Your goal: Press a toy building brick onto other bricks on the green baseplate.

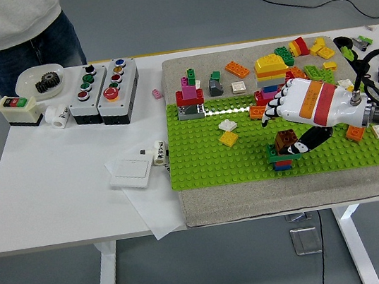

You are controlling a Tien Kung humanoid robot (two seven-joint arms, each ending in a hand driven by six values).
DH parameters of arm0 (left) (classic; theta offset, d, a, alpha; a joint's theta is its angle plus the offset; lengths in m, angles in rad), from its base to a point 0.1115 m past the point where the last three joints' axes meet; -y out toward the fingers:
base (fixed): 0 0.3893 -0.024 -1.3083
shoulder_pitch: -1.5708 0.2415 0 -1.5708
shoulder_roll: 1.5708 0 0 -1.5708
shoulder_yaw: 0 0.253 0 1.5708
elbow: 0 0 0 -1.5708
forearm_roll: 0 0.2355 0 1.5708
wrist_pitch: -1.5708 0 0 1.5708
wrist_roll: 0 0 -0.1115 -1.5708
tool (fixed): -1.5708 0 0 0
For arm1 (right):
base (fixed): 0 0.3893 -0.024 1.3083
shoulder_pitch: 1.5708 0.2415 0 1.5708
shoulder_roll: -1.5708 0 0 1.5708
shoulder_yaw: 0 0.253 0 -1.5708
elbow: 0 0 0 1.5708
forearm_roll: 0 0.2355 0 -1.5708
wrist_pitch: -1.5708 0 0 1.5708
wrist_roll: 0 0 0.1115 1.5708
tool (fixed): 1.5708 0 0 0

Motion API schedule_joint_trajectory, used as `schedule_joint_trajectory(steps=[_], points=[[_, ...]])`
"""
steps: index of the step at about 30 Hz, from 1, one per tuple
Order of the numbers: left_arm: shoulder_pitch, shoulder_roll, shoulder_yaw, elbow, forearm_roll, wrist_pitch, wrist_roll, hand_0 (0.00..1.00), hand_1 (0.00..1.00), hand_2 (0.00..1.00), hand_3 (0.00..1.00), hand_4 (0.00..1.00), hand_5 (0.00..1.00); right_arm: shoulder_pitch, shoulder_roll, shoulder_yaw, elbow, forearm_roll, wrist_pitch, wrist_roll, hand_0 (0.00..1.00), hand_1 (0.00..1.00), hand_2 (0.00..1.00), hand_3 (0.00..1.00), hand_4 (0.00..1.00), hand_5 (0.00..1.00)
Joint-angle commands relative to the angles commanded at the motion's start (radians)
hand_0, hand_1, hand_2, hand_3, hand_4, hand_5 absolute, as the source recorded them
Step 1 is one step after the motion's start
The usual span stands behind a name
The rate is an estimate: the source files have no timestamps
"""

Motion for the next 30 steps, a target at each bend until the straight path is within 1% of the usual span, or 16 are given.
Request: schedule_joint_trajectory(steps=[30], points=[[0.002, -0.001, -0.007, 0.000, 0.012, 0.001, 0.004, 0.457, 0.573, 0.725, 0.767, 0.794, 0.814, 0.001, 0.020, -0.001, -0.017, 0.000, -0.005, 0.000, 0.343, 0.466, 0.630, 0.639, 0.873, 0.539]])
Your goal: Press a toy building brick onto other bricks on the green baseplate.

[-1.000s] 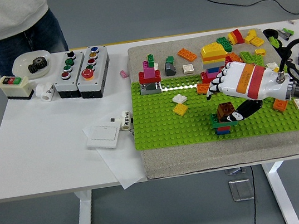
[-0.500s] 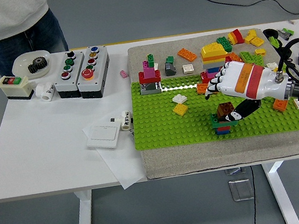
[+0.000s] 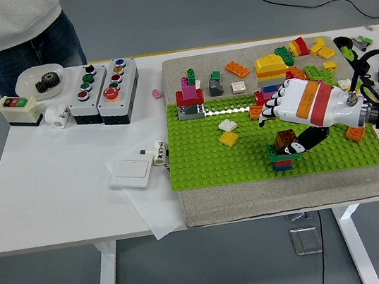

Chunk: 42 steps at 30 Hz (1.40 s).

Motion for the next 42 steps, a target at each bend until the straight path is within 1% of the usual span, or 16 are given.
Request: schedule_joint_trajectory(steps=[29, 31, 36, 40, 42], points=[[-0.002, 0.001, 0.000, -0.001, 0.003, -0.002, 0.000, 0.456, 0.572, 0.724, 0.767, 0.794, 0.811, 0.003, 0.006, 0.005, 0.001, -0.003, -0.005, -0.001, 0.345, 0.471, 0.633, 0.639, 0.873, 0.543], [-0.003, 0.001, 0.001, -0.001, 0.002, -0.002, -0.001, 0.456, 0.572, 0.724, 0.767, 0.794, 0.811, -0.001, 0.000, 0.007, 0.011, -0.008, -0.003, -0.001, 0.345, 0.471, 0.633, 0.639, 0.873, 0.543], [-0.005, 0.001, 0.001, -0.001, 0.002, -0.002, -0.001, 0.457, 0.572, 0.724, 0.766, 0.794, 0.811, -0.007, -0.020, 0.013, 0.062, 0.004, -0.007, -0.002, 0.345, 0.470, 0.634, 0.638, 0.872, 0.544], [-0.005, 0.000, 0.000, -0.001, 0.004, -0.002, 0.000, 0.456, 0.573, 0.724, 0.766, 0.794, 0.811, -0.013, -0.029, 0.017, 0.100, 0.014, -0.009, -0.003, 0.344, 0.470, 0.634, 0.639, 0.874, 0.543], [-0.005, 0.000, -0.001, -0.001, 0.005, -0.002, 0.000, 0.456, 0.573, 0.724, 0.766, 0.794, 0.811, -0.016, -0.031, 0.020, 0.108, 0.014, -0.010, -0.003, 0.344, 0.470, 0.634, 0.639, 0.874, 0.543]])
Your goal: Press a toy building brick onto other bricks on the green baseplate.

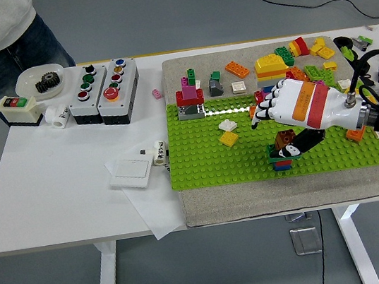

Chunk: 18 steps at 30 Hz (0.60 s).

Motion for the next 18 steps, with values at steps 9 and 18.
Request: schedule_joint_trajectory(steps=[9, 18], points=[[0.000, 0.001, 0.002, 0.001, 0.000, -0.001, -0.001, 0.456, 0.573, 0.724, 0.766, 0.795, 0.810, -0.018, -0.017, 0.024, -0.009, -0.017, 0.004, -0.004, 0.346, 0.473, 0.634, 0.639, 0.874, 0.545], [0.000, 0.000, 0.001, 0.000, 0.002, -0.001, 0.001, 0.455, 0.571, 0.724, 0.767, 0.794, 0.810, -0.028, -0.009, 0.026, -0.053, -0.026, 0.005, -0.001, 0.346, 0.472, 0.638, 0.640, 0.877, 0.548]])
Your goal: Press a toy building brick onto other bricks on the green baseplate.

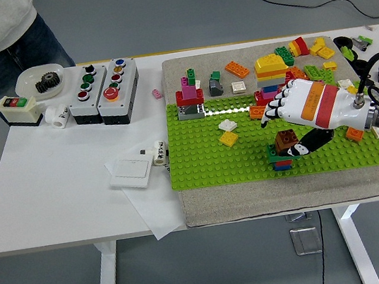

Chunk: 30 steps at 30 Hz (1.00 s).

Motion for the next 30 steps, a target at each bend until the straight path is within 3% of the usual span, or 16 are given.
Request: schedule_joint_trajectory(steps=[30], points=[[0.005, -0.002, -0.014, -0.001, 0.022, 0.001, 0.008, 0.456, 0.573, 0.724, 0.765, 0.794, 0.812, 0.003, 0.009, 0.004, -0.037, -0.001, 0.001, 0.003, 0.349, 0.474, 0.637, 0.641, 0.881, 0.550]])
